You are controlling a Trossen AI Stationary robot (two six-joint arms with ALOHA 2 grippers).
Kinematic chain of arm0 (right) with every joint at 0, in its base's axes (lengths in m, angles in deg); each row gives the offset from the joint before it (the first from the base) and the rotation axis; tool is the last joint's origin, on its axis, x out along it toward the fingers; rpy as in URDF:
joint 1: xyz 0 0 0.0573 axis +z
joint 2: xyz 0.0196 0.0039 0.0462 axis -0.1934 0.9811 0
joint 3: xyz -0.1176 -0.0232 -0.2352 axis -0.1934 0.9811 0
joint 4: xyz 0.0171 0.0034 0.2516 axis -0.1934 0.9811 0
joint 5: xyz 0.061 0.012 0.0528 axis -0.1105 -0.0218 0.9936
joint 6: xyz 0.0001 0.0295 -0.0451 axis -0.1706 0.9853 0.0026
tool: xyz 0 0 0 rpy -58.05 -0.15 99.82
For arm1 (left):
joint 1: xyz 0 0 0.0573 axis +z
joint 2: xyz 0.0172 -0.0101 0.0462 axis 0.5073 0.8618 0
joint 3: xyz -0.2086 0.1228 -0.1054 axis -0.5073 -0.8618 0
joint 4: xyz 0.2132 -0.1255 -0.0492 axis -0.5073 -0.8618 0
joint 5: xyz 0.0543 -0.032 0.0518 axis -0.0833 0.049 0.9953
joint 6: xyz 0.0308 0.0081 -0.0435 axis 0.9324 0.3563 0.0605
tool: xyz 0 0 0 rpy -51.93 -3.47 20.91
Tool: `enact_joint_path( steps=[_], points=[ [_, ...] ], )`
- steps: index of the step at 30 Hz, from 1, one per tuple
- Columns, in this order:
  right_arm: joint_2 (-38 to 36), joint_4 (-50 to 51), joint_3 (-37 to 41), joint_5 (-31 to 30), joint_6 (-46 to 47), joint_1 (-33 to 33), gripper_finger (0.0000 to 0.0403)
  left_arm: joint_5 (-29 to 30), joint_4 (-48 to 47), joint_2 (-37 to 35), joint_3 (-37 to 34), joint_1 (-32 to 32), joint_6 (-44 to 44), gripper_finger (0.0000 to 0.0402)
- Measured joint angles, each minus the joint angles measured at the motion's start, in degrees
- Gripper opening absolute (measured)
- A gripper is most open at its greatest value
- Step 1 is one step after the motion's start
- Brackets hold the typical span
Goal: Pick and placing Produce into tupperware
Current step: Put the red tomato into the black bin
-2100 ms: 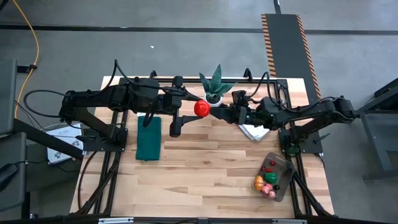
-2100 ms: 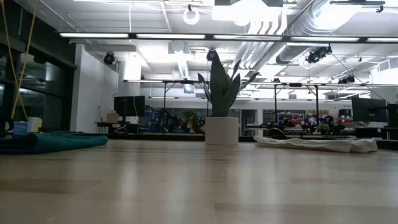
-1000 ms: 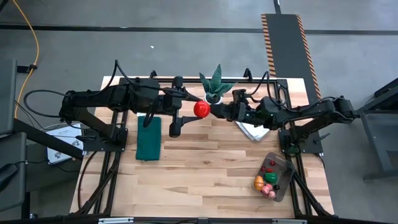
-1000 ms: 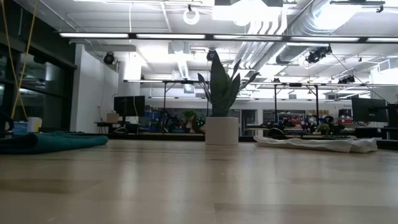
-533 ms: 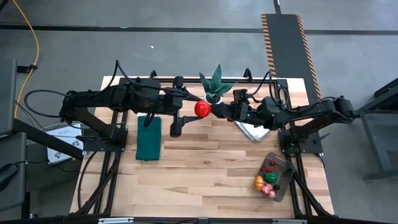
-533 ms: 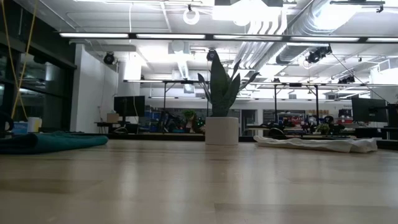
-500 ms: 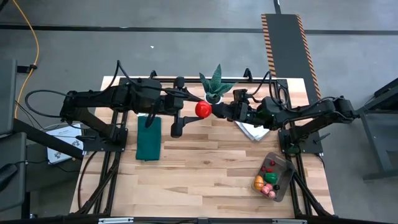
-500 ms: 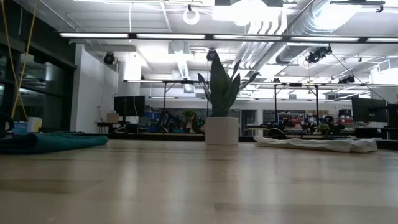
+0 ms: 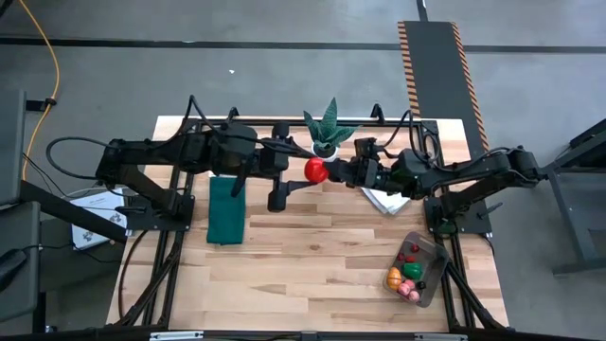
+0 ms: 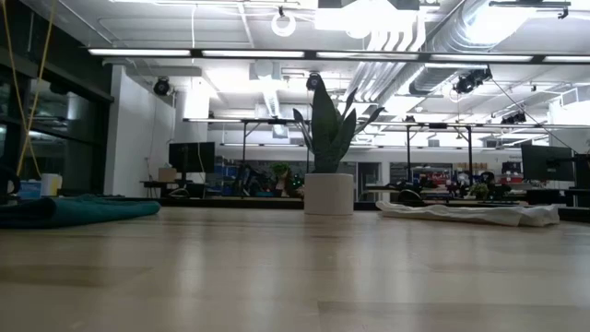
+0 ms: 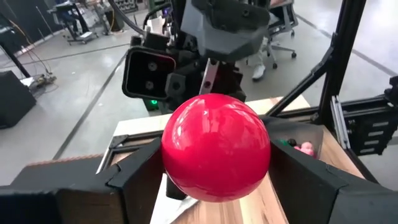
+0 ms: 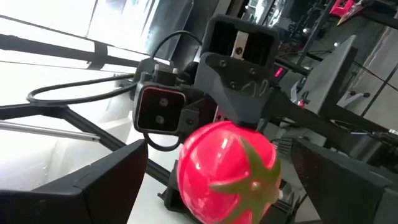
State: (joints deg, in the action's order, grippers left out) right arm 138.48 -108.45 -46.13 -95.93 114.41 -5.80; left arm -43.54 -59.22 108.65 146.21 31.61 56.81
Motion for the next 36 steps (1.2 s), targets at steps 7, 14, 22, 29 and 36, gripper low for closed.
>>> enact_joint_path(
  steps=[7, 14, 22, 29, 36],
  points=[
    [0.0, 0.13, 0.0, 0.0, -0.28, 0.3, 0.0383, 0.15, 1.98, 0.02, 0.02, 0.04, 0.76, 0.026],
    [0.0, 0.37, 0.0, -0.02, -0.28, 0.3, 0.0383, 0.26, 2.75, 0.83, 0.09, 0.04, 0.9, 0.026],
    [0.0, 0.67, 0.0, -0.02, -0.28, 0.3, 0.0383, 0.28, 3.69, 1.71, 0.06, 0.04, 0.97, 0.026],
    [0.0, 1.06, 0.0, -0.04, -0.34, 0.3, 0.0379, 0.27, 4.74, 1.77, 0.01, 1.23, 0.52, 0.026],
    [0.0, 1.09, 0.0, -0.42, -1.38, 0.3, 0.0358, -2.71, 4.52, 1.88, 0.01, 2.28, -0.6, 0.026]
  ],
)
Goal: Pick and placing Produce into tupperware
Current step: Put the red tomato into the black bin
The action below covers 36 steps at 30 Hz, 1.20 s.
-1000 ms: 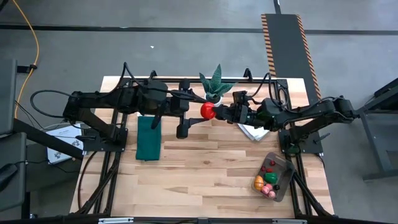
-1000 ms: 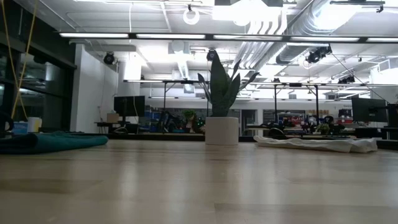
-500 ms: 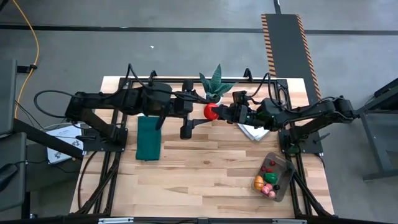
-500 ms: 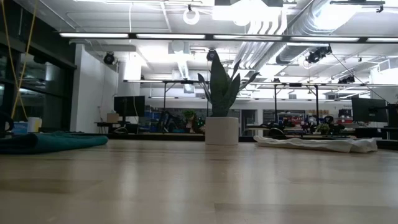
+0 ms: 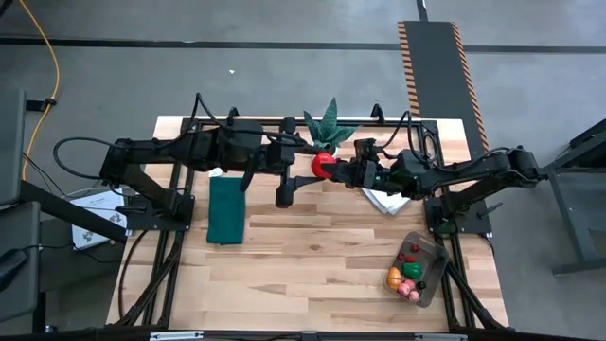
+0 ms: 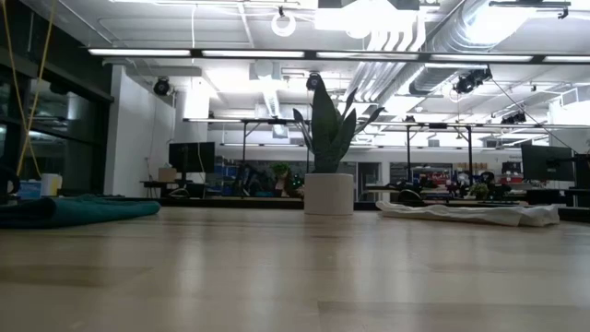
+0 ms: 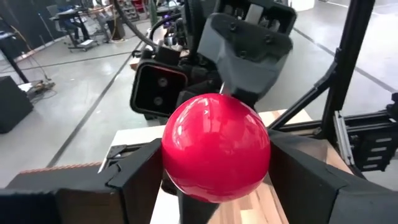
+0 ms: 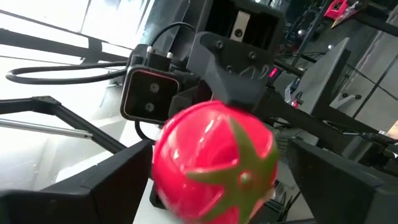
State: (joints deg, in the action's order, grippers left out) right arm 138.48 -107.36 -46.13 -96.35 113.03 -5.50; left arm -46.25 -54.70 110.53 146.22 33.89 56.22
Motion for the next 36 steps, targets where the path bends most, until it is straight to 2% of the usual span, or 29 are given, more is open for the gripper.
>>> enact_joint_path(
  steps=[21, 36],
  points=[
    [0.0, -0.15, 0.0, -0.2, -0.45, -0.04, 0.0352, -0.56, -1.33, 0.22, 0.0, -0.03, 0.36, 0.026],
    [0.0, -0.15, 0.0, -0.2, -0.87, -0.04, 0.0316, -0.43, -1.35, 0.22, 0.01, -0.03, 0.44, 0.026]
  ],
)
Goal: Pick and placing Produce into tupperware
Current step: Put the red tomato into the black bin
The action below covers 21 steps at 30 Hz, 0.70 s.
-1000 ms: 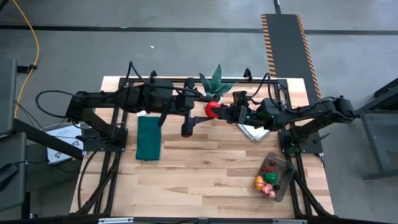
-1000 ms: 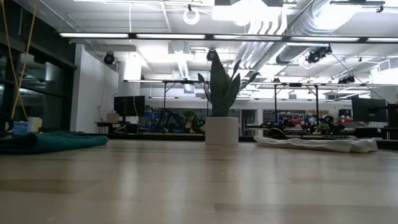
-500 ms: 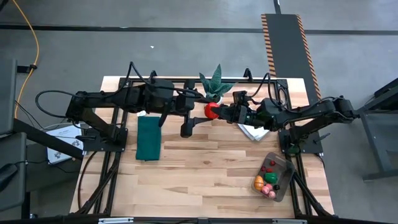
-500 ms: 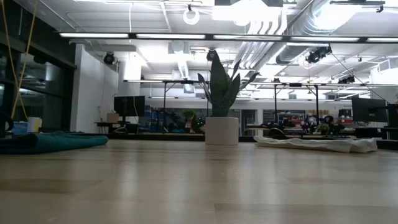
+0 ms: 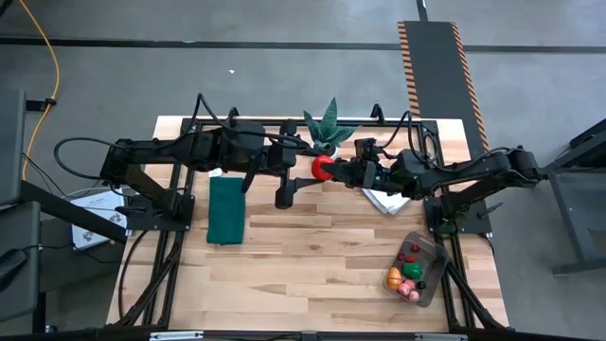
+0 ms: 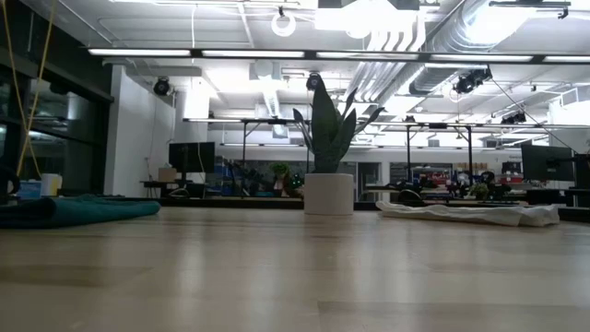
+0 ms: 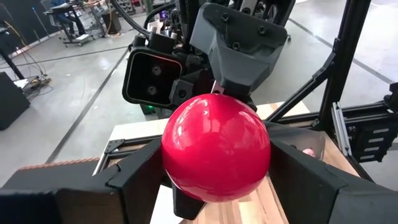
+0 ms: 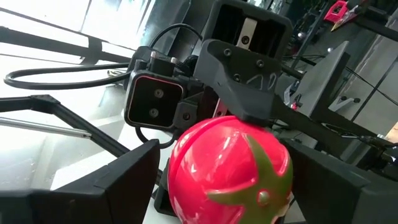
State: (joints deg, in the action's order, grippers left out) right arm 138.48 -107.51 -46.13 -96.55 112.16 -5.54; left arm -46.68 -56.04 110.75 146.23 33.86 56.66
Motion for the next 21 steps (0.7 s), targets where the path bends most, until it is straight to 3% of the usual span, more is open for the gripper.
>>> enact_joint_path(
  steps=[12, 21],
  points=[
    [0.0, 0.02, 0.0, 0.02, -0.02, 0.0, 0.0314, 0.43, 0.05, 0.0, -0.02, 0.0, 0.11, 0.026],
    [0.0, 0.23, 0.0, 0.02, -0.51, 0.0, 0.0276, 0.26, 0.25, -0.02, 0.0, 0.0, 0.11, 0.026]
  ],
)
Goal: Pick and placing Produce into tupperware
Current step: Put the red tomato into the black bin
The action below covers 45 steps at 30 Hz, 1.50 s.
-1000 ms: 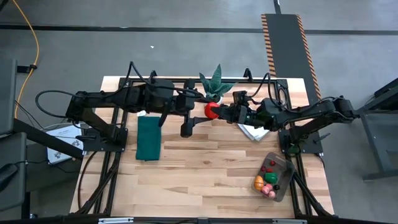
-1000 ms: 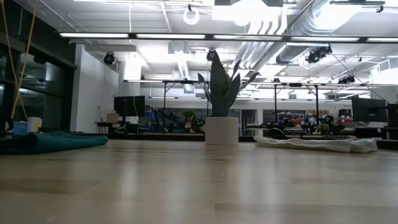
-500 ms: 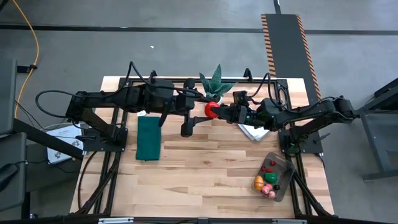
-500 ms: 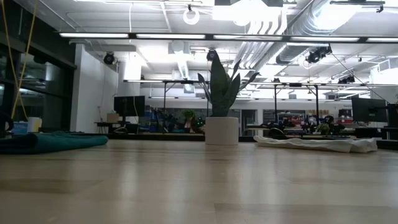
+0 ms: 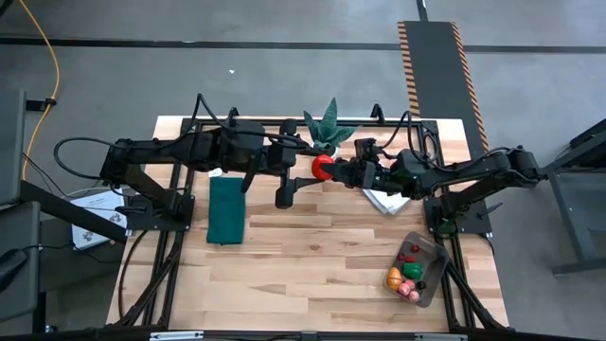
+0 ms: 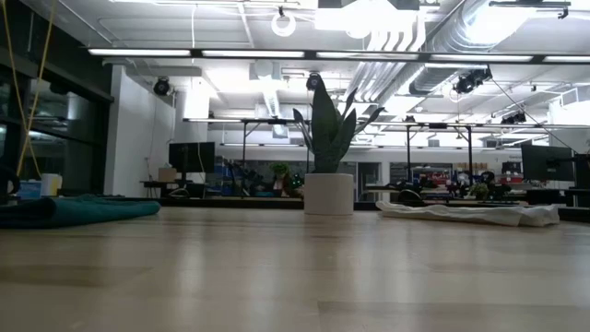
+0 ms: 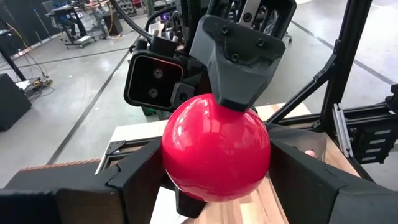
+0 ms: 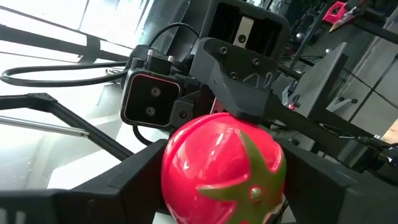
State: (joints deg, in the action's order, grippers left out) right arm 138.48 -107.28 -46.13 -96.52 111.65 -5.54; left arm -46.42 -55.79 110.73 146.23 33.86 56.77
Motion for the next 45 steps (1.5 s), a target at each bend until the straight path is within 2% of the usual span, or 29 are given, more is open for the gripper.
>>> enact_joint_path(
  steps=[8, 18, 22, 36, 45],
  points=[
    [0.0, -0.01, 0.0, 0.02, -0.15, 0.0, 0.0255, -0.72, -0.04, -0.02, 0.0, 0.0, -0.03, 0.026],
    [0.0, -0.05, 0.0, -0.1, -0.13, 0.0, 0.0254, -0.78, -0.09, -0.02, 0.0, 0.0, -0.45, 0.026],
    [0.0, 0.05, 0.0, -0.07, -0.13, 0.02, 0.0254, -2.58, -0.17, -0.02, 0.0, 0.02, -0.59, 0.026],
    [0.0, 0.01, -0.02, -0.5, -0.13, -0.02, 0.0254, -2.56, -0.26, -0.02, -0.02, 0.0, -0.66, 0.0339],
    [0.0, 0.05, -0.02, -0.48, -0.13, -0.02, 0.0254, -0.82, -0.47, -0.06, 1.19, 0.02, -0.62, 0.0349]
  ],
)
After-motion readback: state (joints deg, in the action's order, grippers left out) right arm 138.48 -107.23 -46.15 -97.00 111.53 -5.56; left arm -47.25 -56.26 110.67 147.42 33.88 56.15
